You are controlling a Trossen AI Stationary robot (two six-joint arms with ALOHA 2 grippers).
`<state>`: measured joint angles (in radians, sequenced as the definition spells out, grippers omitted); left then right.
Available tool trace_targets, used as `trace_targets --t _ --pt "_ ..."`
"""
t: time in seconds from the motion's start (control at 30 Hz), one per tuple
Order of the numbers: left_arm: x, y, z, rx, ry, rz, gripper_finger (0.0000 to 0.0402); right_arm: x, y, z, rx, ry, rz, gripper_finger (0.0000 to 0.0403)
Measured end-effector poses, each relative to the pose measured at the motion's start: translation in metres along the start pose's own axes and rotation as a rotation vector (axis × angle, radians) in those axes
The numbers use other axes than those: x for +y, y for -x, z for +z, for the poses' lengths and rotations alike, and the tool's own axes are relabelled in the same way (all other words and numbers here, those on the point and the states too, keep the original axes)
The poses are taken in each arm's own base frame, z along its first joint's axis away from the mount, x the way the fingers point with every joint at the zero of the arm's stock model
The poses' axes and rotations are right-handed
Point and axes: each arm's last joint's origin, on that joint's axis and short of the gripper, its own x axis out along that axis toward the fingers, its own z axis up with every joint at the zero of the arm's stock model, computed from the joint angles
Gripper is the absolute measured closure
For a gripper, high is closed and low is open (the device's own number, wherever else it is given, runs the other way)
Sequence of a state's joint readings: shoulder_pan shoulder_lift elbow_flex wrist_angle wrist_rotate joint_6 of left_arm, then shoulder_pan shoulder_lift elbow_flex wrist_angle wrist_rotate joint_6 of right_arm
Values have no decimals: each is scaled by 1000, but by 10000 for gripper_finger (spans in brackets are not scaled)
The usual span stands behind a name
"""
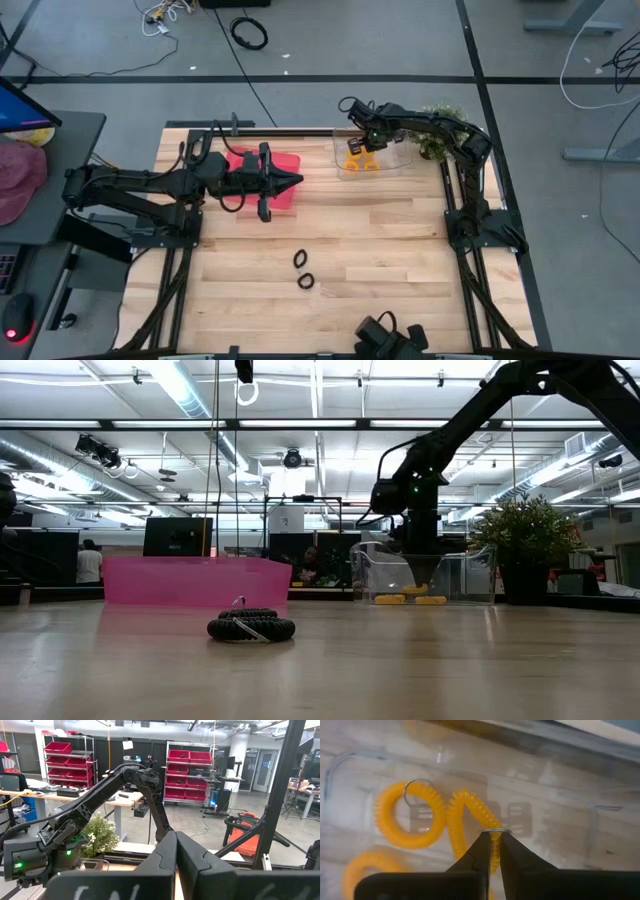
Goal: Sort spring keychains
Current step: Put the yellow spring keychain into the transparent bin
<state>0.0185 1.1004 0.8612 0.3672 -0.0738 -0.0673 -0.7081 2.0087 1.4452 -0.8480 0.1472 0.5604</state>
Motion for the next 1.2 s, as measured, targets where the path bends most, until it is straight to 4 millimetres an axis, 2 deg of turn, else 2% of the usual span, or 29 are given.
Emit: trace_targets --t 0.47,1.2 --pt "0 0 -1 7 -2 0 395 -11 -2 6 23 -26 20 380" --pt "0 0 -1 7 -1 1 395 -9 -2 5 52 -12 75 379"
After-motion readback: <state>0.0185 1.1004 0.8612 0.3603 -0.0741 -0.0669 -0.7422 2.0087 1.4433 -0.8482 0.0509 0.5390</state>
